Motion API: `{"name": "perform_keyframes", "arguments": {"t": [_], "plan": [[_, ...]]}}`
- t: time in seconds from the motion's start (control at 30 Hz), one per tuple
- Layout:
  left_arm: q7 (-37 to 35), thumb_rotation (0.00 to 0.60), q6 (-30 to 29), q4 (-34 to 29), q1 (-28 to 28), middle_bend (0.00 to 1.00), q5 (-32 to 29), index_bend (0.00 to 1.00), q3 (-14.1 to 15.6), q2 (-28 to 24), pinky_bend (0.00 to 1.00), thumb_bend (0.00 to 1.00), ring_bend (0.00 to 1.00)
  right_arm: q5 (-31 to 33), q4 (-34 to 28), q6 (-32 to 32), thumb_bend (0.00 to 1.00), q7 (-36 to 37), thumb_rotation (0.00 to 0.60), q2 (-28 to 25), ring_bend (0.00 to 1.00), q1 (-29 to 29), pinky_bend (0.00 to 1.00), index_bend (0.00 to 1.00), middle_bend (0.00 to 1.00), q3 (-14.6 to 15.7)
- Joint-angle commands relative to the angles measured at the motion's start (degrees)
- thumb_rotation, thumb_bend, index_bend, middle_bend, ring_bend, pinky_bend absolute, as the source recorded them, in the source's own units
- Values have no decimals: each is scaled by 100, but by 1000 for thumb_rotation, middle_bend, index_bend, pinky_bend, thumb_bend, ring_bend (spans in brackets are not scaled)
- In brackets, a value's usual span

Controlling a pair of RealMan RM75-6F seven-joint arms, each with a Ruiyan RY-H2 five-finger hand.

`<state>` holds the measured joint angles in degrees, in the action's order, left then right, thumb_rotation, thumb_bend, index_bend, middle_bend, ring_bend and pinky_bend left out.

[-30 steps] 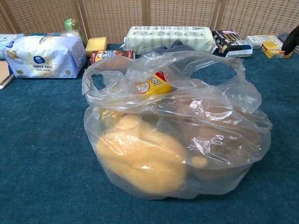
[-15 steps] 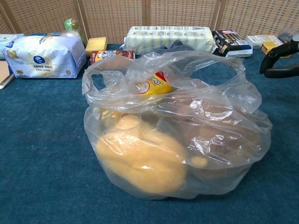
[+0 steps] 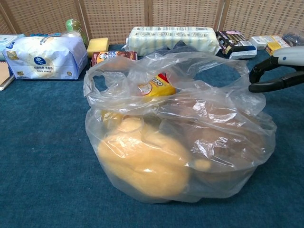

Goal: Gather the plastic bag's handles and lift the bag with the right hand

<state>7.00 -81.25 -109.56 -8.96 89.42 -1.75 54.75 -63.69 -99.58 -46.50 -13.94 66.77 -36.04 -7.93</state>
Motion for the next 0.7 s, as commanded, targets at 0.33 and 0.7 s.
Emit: {"name": "perform_keyframes", "arguments": {"t": [0.33, 0.7], "plan": [[-160, 600, 83, 186, -51, 119, -67, 179, -3, 71, 235, 95, 47, 587, -896, 1058, 128, 1969, 63, -560, 142, -282, 52, 317, 298, -686], [-187, 600, 141, 243, -92, 119, -92, 179, 6, 117, 235, 94, 47, 367, -1313, 2312, 132, 5211, 62, -1008, 174, 241, 92, 329, 325, -1853]]}}
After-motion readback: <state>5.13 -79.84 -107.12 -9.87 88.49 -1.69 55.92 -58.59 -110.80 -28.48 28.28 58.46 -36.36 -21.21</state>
